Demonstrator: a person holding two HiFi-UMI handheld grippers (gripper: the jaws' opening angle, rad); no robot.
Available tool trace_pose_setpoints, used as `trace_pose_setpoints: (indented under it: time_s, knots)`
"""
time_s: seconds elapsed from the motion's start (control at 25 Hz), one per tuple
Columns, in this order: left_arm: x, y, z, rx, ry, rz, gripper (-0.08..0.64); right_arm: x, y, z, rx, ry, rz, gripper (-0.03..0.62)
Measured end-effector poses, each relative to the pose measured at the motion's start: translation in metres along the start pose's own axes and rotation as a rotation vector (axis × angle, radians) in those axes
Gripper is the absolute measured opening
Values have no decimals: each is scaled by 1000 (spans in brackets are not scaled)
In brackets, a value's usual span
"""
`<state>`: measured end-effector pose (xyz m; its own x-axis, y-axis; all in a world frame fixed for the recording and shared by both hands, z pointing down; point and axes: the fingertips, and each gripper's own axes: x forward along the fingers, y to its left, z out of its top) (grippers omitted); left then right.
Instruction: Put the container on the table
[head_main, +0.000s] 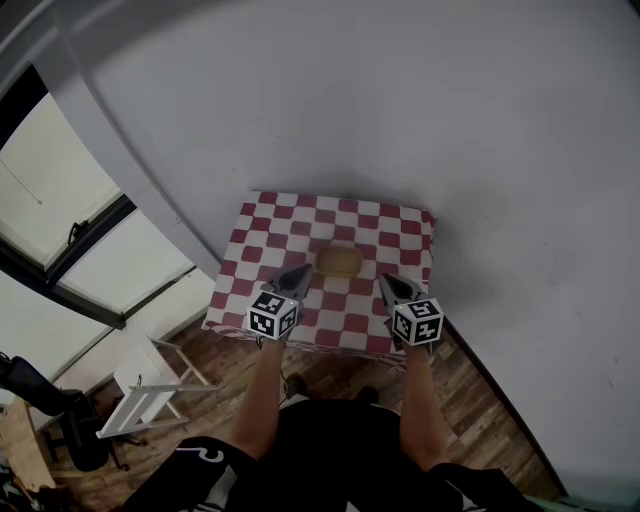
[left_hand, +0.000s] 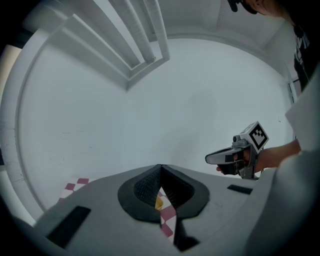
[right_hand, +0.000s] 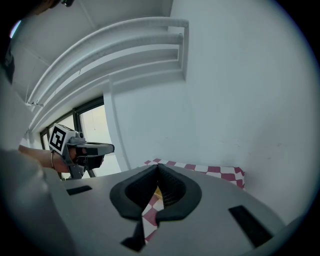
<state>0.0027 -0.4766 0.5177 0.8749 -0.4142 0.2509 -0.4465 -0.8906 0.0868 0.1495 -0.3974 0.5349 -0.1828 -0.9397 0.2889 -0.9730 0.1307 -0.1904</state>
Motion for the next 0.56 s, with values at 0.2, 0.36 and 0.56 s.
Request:
trace_pose_setpoints:
  time_s: [0.2,0.36,0.56]
  knots:
    - [1,-1,-1,0,3,-4,25,-2,-1,-3,3,5,-5,14]
    - [2,0,-2,-2,8,-6,25,-2,-2,-5,7,11,-10,14]
    - [1,-7,-9,-13,8,-5,25,-6,-2,-12,5,22,-7,14]
